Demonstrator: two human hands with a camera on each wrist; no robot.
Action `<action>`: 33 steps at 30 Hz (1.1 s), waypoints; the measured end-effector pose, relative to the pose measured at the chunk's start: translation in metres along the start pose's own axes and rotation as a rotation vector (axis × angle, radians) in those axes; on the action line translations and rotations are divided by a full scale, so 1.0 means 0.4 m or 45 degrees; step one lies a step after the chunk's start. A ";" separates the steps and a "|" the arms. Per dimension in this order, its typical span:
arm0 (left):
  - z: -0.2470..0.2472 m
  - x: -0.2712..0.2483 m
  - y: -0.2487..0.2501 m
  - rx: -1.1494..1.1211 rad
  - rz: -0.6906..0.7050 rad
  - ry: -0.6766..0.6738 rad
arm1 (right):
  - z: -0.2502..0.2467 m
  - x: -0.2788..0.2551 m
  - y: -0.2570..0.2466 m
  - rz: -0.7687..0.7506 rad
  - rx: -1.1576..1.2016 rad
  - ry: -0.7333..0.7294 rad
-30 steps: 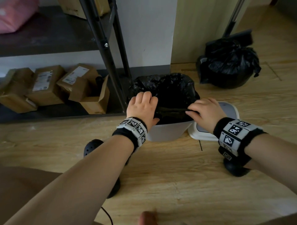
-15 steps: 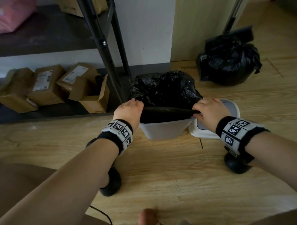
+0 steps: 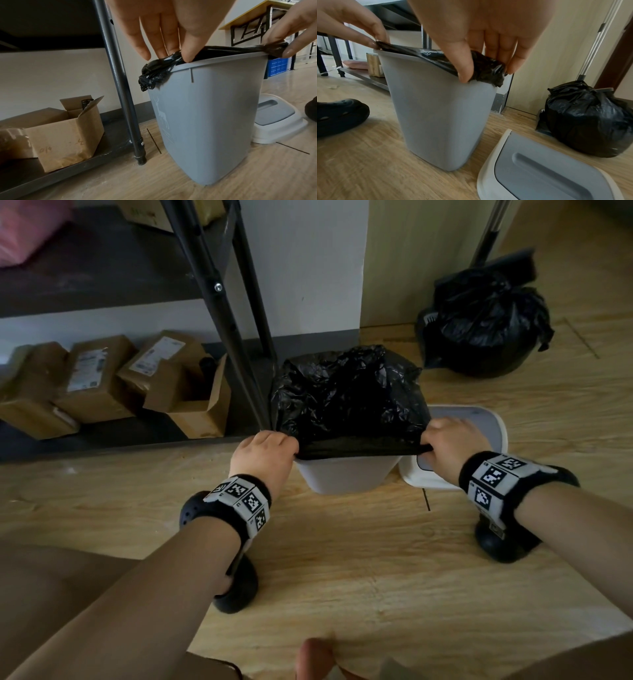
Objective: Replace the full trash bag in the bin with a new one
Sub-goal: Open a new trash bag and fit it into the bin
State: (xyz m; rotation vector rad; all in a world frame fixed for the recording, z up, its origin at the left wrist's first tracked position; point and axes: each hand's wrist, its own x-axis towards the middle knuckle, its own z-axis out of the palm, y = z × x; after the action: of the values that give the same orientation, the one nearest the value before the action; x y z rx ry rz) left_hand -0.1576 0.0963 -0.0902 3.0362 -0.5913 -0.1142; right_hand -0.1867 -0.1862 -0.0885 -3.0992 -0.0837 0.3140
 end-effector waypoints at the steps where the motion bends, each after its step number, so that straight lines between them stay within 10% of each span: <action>1: 0.000 -0.004 0.001 -0.005 0.010 0.003 | 0.002 0.001 0.000 0.006 -0.012 -0.028; 14: 0.055 -0.029 -0.004 0.049 -0.144 -0.404 | 0.037 0.006 -0.035 0.106 0.056 -0.159; 19: 0.062 0.005 -0.005 -0.754 -0.745 -0.155 | 0.022 0.028 -0.017 0.370 0.431 -0.088; 24: 0.059 0.060 0.004 -1.988 -1.249 -0.263 | 0.026 0.071 -0.007 0.689 1.179 -0.002; 33: 0.069 0.069 -0.031 -1.298 -1.048 -0.252 | 0.049 0.077 -0.009 0.759 1.184 -0.008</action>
State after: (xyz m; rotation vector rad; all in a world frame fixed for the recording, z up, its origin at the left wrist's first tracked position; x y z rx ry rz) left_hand -0.1297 0.0964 -0.1201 2.0563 0.5922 -0.5397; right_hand -0.1609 -0.1803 -0.1138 -2.1251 0.7595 0.2606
